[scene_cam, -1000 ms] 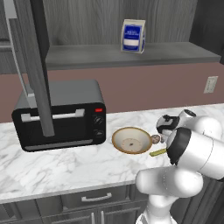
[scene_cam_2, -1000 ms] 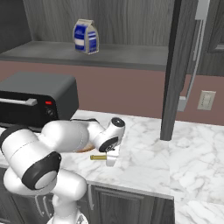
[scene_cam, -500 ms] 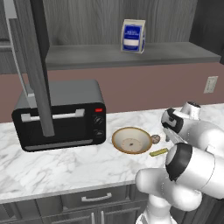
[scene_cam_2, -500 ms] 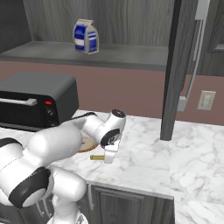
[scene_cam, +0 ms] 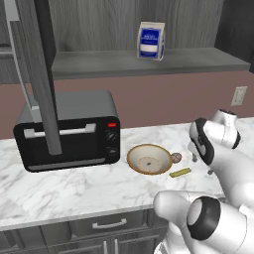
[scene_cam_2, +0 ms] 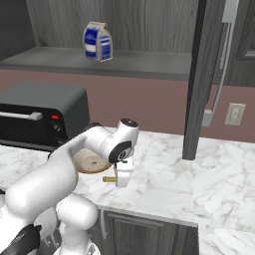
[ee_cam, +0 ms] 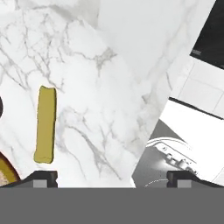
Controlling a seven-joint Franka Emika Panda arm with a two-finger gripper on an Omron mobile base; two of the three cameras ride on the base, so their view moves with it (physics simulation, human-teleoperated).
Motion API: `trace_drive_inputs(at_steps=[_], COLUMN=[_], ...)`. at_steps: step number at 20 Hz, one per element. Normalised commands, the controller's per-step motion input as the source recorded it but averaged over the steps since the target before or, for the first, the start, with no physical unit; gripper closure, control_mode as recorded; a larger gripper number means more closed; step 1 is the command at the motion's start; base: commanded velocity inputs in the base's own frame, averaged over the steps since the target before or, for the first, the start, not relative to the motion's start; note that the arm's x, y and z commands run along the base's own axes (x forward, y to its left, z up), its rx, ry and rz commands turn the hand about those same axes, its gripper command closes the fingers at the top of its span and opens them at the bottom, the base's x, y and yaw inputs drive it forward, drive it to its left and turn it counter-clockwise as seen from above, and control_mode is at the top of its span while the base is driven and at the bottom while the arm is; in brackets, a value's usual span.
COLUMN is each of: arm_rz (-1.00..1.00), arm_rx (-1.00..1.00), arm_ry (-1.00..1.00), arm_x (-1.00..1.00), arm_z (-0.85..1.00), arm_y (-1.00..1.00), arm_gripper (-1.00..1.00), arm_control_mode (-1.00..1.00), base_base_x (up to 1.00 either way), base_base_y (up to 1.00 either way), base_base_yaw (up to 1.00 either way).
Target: Pick the egg and butter from the fridge and place them by the bowl for mixing.
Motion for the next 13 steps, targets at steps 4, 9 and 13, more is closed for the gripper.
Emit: trace_drive_inputs(at_steps=[4, 9, 13], arm_rz=[0.32, 0.25, 0.21], arm_rx=[-0.08, -0.05, -0.04], arm_ry=[-0.11, -0.16, -0.22], arm_x=[-0.56, -0.52, -0.50], arm_z=[0.39, 0.45, 0.41], arm_y=[0.29, 0.32, 0.31], arm_gripper=[-1.00, -1.00, -1.00], arm_control_mode=[-1.00, -1.00, -1.00], base_base_x=[0.00, 0.00, 0.00], base_base_y=[0.00, 0.00, 0.00], base_base_yaw=[0.00, 0.00, 0.00])
